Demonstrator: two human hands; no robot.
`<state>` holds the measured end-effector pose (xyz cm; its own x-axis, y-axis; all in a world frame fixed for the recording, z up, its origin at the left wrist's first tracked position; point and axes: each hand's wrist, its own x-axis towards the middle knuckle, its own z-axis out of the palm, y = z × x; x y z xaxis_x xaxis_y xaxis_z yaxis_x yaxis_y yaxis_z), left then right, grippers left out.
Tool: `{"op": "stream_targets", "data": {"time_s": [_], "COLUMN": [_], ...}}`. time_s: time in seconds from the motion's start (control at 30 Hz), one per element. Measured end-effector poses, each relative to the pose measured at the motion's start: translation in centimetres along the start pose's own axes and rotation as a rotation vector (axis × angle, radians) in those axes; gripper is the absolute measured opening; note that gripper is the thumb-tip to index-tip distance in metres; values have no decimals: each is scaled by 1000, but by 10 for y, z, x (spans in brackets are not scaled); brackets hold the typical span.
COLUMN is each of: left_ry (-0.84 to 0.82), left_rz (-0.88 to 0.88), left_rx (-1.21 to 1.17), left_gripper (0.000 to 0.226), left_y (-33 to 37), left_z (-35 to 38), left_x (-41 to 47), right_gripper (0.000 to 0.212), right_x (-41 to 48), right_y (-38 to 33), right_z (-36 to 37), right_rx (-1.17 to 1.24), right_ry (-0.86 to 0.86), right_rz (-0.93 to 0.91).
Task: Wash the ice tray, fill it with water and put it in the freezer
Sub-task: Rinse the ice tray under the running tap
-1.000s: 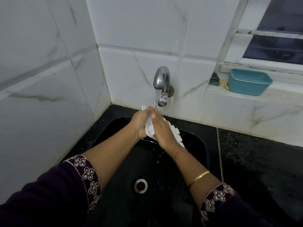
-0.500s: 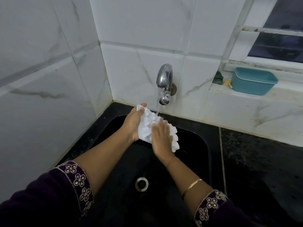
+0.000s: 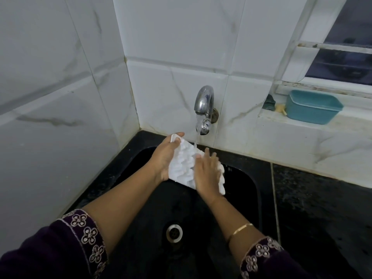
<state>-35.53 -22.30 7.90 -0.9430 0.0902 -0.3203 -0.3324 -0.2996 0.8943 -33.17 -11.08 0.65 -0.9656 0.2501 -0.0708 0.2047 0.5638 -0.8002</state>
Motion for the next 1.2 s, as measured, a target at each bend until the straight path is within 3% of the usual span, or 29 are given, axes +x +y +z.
{"op": "stream_targets", "data": {"time_s": [0.03,0.1,0.2,0.27,0.33,0.47,0.53,0.63,0.73,0.8,0.97,1.03,1.13,1.2], "left_ry": [25,40,-52,-77,-92,-90,-64,7,43,37,-16,-50,-86,-114], "left_rz": [8,21,80,81,73,35,12,-5,-5,15,104,112,62,32], "left_rx": [-2,74,238,284,285,268,232,189,192,221,273,264,182,145], "left_gripper": [19,19,17,18,19,22,19,16,16,15,16,16,18,18], "left_y": [-1,-5,-11,-8,-1,9,9,4,-5,-10,-4,2,10,13], "left_z": [2,8,22,30,34,33,30,28,30,34,40,42,38,28], "left_x": [0,-2,-8,-12,-13,-9,-6,0,2,-2,-5,-5,-7,-6], "right_gripper": [54,49,45,51,50,68,74,64,79,89,81,67,44,46], "right_x": [-9,-19,-2,21,50,87,57,16,5,7,18,25,36,40], "right_y": [-8,-27,-45,-29,7,110,85,28,6,-8,-23,-19,-3,16], "right_z": [5,12,11,6,11,48,32,10,20,27,12,4,-3,-6], "right_rx": [-2,239,490,554,659,516,449,384,450,652,877,889,653,445], "right_ry": [-65,-111,-64,-53,-62,-30,-14,-26,-60,-89,-123,-117,-14,59], "right_rz": [-72,-180,-236,-187,-7,211,271,252,52,70,71,44,8,39]}}
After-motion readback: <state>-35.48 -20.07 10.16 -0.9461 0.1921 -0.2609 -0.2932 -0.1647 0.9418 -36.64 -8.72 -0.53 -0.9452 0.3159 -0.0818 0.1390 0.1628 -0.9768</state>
